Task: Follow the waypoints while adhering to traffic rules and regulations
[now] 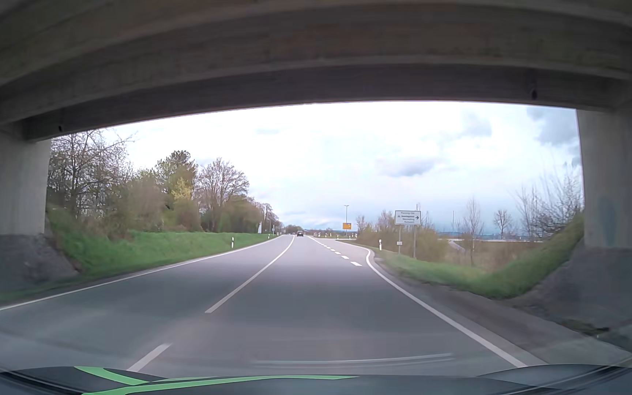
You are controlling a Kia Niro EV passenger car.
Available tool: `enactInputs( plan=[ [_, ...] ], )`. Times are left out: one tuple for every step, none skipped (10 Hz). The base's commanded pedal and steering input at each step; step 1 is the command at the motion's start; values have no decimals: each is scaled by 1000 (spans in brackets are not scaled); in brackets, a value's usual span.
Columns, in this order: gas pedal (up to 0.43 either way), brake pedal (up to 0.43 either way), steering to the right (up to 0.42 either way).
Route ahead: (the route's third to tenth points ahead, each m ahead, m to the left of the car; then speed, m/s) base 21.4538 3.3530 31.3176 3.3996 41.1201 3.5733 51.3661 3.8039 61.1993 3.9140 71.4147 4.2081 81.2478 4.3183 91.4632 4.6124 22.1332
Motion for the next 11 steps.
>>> enactInputs(
  plan=[
    [189,0,-3],
    [197,0,-3],
    [197,0,-3],
    [209,0,-3],
    [209,0,-3],
    [220,0,-3],
    [220,0,-3],
    [228,0,-3],
    [228,0,-3],
    [228,0,-2],
    [228,0,-2]
  ],
)
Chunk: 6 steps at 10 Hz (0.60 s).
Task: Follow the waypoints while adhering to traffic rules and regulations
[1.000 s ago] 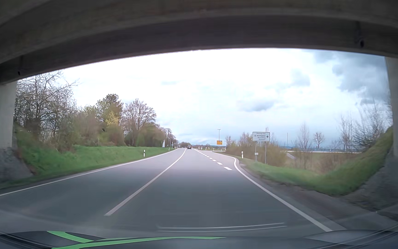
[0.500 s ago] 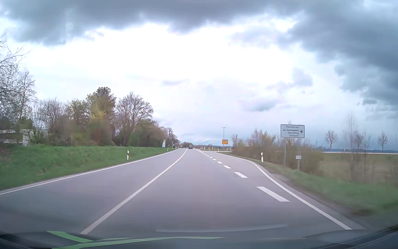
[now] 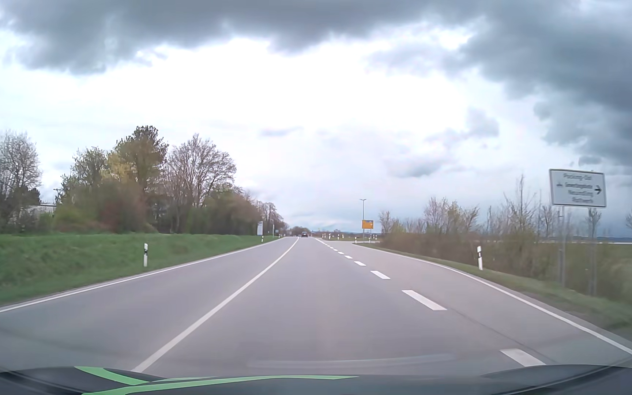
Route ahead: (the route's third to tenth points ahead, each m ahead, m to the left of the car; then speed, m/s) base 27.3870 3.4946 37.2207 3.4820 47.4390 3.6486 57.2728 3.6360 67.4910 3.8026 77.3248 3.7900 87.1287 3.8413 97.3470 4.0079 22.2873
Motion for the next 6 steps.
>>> enactInputs(
  plan=[
    [240,0,-1],
    [240,0,-1],
    [240,0,-1],
    [248,0,-1],
    [248,0,-1],
    [260,0,-1]
  ],
)
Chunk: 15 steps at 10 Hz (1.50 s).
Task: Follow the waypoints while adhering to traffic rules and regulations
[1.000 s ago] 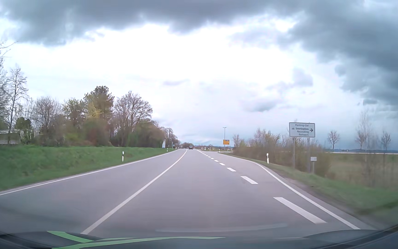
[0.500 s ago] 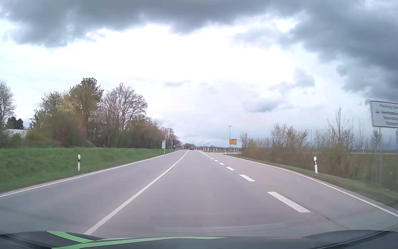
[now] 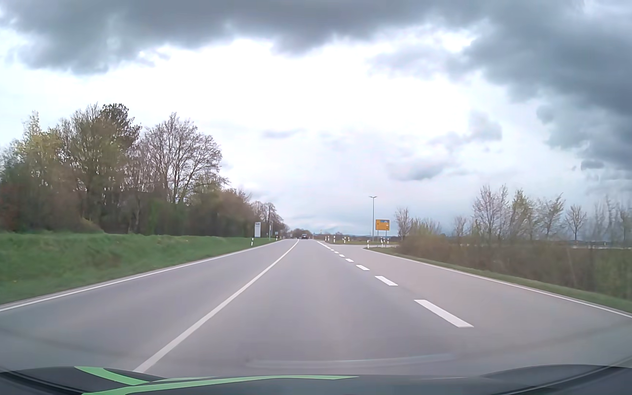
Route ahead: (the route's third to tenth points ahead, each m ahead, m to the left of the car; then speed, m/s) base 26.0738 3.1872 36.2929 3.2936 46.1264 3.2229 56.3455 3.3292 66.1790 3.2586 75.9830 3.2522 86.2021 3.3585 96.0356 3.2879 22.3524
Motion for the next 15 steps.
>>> enactInputs(
  plan=[
    [260,0,-1],
    [260,0,-1],
    [268,0,-1],
    [268,0,-1],
    [268,0,-1],
    [280,0,-1],
    [280,0,-1],
    [280,0,-1],
    [280,0,-1],
    [280,0,-1],
    [287,0,-1],
    [287,0,-1],
    [287,0,-1],
    [287,0,-1],
    [287,0,-1]
  ],
)
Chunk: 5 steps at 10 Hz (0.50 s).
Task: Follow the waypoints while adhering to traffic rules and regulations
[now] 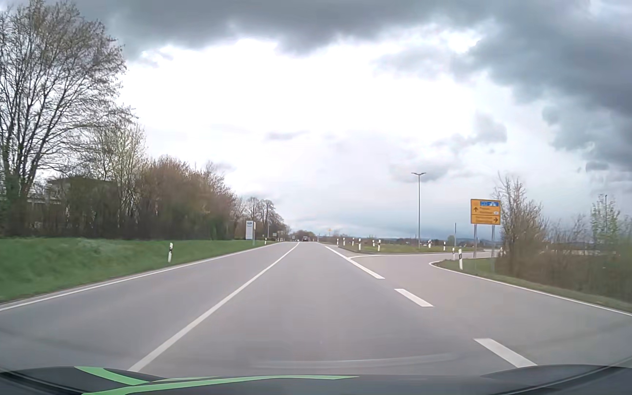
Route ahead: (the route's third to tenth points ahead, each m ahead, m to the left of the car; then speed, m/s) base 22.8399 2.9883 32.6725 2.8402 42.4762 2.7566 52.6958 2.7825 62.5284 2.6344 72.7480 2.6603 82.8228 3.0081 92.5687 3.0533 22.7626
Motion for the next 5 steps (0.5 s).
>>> enactInputs(
  plan=[
    [299,0,-1],
    [299,0,-1],
    [299,0,-1],
    [299,0,-1],
    [299,0,-1]
  ],
)
